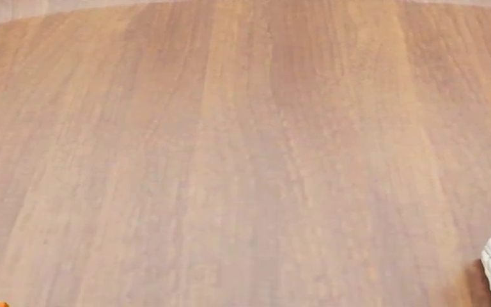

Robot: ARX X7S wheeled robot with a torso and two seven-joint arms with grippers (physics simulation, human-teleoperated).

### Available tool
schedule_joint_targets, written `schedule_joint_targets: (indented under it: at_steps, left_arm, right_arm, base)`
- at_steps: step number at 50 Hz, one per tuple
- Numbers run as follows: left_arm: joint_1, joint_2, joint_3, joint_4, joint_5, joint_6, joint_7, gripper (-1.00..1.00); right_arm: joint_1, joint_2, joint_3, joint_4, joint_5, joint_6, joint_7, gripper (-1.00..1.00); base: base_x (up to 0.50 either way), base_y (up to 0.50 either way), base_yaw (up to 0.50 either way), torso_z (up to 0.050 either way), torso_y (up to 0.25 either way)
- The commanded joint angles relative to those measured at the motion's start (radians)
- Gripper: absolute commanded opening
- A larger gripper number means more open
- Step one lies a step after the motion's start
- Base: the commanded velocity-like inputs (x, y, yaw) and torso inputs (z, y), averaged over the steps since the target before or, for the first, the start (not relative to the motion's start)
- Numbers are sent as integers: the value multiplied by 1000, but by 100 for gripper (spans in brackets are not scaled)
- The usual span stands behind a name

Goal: Pick the milk and place it in the basket.

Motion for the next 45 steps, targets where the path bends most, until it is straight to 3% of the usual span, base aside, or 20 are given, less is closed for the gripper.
schedule_joint_targets:
  at_steps: [1,19,45]
  left_arm:
    - [0,15,-16,-3,16,7,21,100]
    - [-7,11,-6,-4,16,8,16,100]
    - [11,15,-16,-1,20,14,18,100]
  right_arm:
    - [108,-48,51,39,-24,-48,13,100]
    - [299,-110,96,123,-50,-217,61,100]
    - [475,-236,192,207,-64,-669,112,100]
  base:
    - [0,0,0,0,0]
    - [0,0,0,0,0]
    - [0,0,0,0,0]
